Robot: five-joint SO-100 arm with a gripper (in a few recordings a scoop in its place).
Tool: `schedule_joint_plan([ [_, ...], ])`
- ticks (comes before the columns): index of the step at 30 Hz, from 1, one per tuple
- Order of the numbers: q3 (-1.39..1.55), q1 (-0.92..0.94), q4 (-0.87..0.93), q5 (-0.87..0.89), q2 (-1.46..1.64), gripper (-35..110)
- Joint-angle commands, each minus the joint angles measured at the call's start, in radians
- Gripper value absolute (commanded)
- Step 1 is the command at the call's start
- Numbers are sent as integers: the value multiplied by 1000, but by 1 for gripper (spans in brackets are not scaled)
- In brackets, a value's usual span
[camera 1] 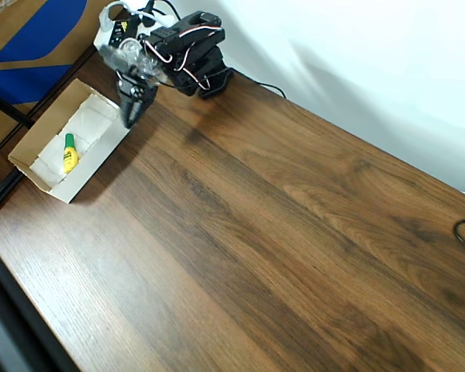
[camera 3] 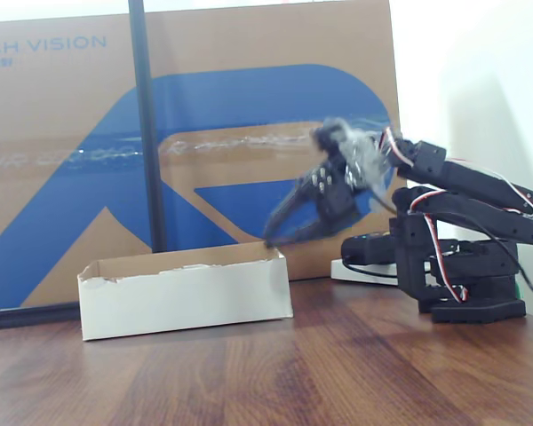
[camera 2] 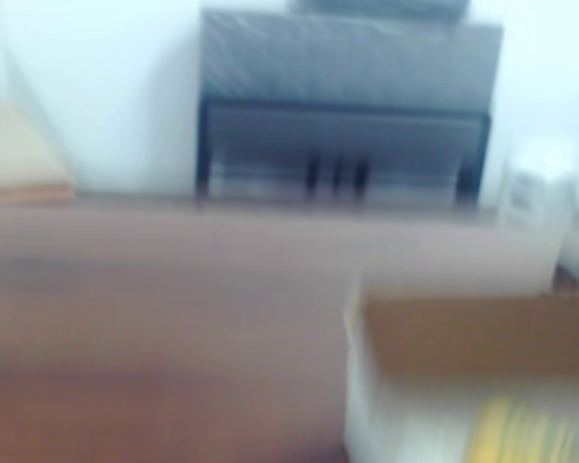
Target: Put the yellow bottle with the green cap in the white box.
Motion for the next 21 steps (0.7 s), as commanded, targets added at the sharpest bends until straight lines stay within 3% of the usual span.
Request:
schedule_joint_plan([
  [1,31,23,48,-29,40,1],
  [13,34,-83,511,-112,43,1],
  [21,34,-69,514,-84,41,0],
])
